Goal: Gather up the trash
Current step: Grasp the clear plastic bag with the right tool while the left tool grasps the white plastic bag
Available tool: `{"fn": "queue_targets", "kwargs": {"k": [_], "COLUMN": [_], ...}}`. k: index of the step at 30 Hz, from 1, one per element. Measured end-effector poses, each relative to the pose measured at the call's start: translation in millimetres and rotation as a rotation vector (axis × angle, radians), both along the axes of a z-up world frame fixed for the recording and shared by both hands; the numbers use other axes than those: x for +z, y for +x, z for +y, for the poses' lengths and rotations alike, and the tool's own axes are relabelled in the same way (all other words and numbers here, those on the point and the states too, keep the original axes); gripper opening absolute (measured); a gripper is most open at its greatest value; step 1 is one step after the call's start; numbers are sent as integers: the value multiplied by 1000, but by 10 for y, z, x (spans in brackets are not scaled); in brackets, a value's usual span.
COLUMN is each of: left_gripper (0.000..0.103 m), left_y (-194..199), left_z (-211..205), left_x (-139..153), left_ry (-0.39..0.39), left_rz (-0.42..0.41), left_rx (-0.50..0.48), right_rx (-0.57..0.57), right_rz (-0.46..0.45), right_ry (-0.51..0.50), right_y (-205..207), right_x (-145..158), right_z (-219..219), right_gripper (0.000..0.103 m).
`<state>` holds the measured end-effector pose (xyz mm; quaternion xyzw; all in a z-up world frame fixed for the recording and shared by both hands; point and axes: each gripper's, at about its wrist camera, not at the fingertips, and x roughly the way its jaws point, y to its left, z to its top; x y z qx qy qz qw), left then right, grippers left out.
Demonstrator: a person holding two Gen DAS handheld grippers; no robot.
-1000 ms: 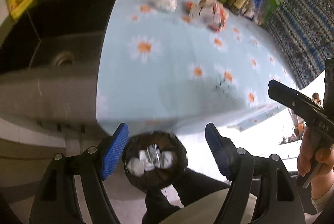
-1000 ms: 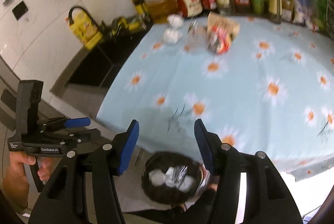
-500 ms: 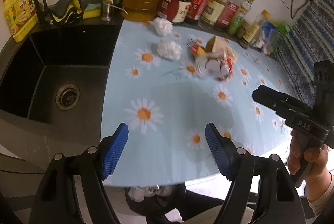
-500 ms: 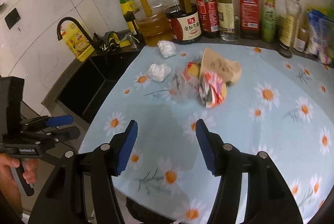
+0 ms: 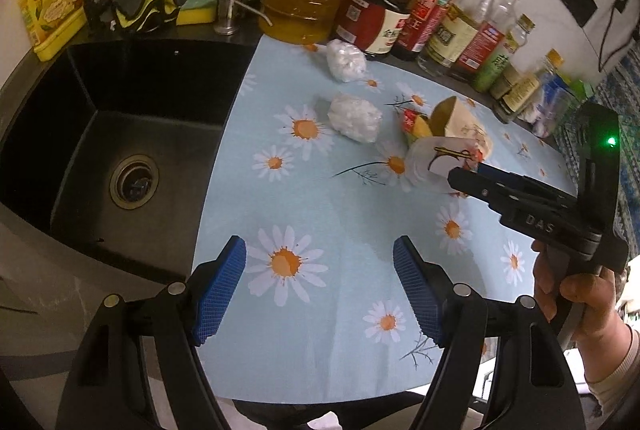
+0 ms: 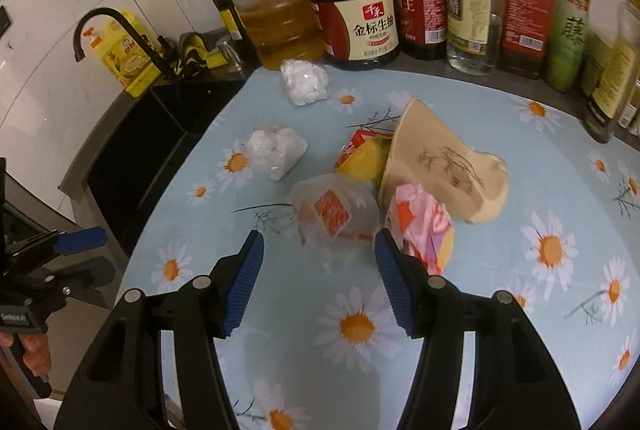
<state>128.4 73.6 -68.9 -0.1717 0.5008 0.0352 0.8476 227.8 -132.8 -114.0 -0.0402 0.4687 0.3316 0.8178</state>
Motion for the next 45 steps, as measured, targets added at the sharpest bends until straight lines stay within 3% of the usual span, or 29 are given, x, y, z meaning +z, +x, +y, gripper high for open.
{"fn": "queue_targets", "kwargs": {"k": [13,15,25,33,36,45], "left_gripper": [74,74,74,74,74,74], "left_y": [35,46,159,565,775,1432], "left_z": [82,85,112,77,34,-187], "left_x": [-149,-158,-166,-195,-234,-438], "left_ry": [-21,-22,-22,5,13,53], "left_rz": [28,32,28,31,35,62], "left_rx": [44,43,22,-47,-81,-185], "right_rx": [17,23,32,5,-13,-82], "right_rz": [-43,-54,-52,-10,40,78], "right_ry": [-107,-122,-57,27,69,115], "right_y": [179,182,78,-112,-179,-379], "right_x": [-150,-163,-68,90,76,18], "right_z": [280,311,238,-23,-154,-488], "right_gripper": [58,52,49,49,49,49]}}
